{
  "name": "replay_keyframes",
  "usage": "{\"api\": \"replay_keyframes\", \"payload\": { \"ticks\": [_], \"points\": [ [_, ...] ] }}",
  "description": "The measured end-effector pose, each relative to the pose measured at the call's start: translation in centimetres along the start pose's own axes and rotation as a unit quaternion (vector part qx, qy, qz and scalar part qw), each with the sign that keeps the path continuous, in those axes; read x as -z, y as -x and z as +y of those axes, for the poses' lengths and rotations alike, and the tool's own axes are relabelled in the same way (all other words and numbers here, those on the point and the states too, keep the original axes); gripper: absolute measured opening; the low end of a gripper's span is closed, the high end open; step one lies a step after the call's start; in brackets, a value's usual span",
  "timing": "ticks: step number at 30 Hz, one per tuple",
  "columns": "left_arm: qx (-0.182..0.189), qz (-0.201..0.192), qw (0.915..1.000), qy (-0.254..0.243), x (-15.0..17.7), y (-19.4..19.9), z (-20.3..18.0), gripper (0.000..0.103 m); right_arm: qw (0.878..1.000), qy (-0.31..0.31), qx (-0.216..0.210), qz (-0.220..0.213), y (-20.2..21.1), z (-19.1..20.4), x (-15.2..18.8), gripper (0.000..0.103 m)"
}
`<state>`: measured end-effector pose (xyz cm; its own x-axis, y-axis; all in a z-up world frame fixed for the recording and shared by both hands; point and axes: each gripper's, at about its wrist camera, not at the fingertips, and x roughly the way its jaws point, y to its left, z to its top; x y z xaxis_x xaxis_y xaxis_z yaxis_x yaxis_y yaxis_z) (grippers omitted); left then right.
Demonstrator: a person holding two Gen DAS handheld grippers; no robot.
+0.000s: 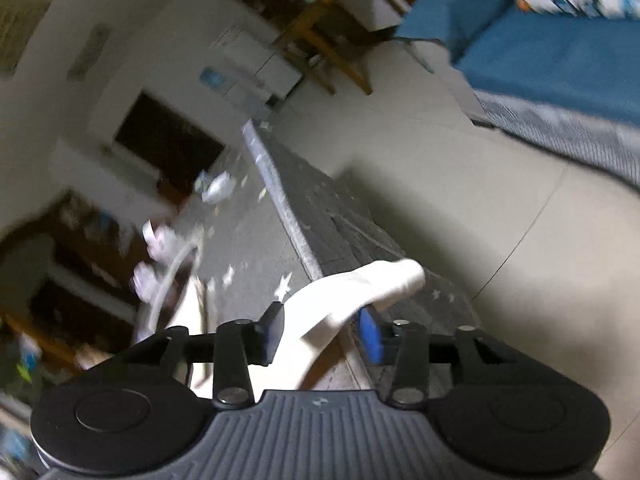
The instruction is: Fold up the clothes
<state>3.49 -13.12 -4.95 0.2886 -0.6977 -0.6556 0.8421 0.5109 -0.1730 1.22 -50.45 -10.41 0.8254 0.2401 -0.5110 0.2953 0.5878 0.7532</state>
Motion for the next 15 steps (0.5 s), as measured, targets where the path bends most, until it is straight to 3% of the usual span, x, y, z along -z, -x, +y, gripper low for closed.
{"api": "replay_keyframes", "payload": {
  "ticks": [4, 6, 7, 8, 9, 12, 15],
  "points": [
    [-0.003, 0.012, 0.9999, 0.000, 0.6, -0.4, 0.1, 0.030, 0.998, -0.066, -0.015, 0.016, -0.6, -2.6, -0.4, 0.044],
    [-0.001, 0.016, 0.9999, 0.003, 0.6, -0.3, 0.1, 0.019, 0.996, -0.088, -0.021, 0.018, -1.4, -3.3, -0.7, 0.042],
    [0.001, 0.018, 0.9998, 0.005, 0.7, -0.3, 0.2, 0.018, 0.995, -0.099, -0.025, 0.020, -1.9, -3.6, -0.9, 0.037],
    [0.004, 0.019, 0.9998, 0.005, 0.9, -0.2, 0.2, 0.018, 0.994, -0.104, -0.028, 0.018, -2.1, -3.7, -1.0, 0.020],
    [0.006, 0.020, 0.9998, 0.005, 1.1, 0.0, 0.2, 0.017, 0.994, -0.104, -0.032, 0.013, -2.2, -3.7, -1.1, 0.010],
    [0.013, 0.021, 0.9996, 0.012, 1.3, 0.4, 0.4, 0.018, 0.995, -0.085, -0.057, -0.014, -1.6, -3.1, -1.2, 0.005],
    [0.012, 0.016, 0.9995, 0.023, 1.2, 0.7, 0.8, 0.019, 0.998, -0.053, -0.043, -0.007, -1.5, -2.3, -1.5, 0.004]
  ]
}}
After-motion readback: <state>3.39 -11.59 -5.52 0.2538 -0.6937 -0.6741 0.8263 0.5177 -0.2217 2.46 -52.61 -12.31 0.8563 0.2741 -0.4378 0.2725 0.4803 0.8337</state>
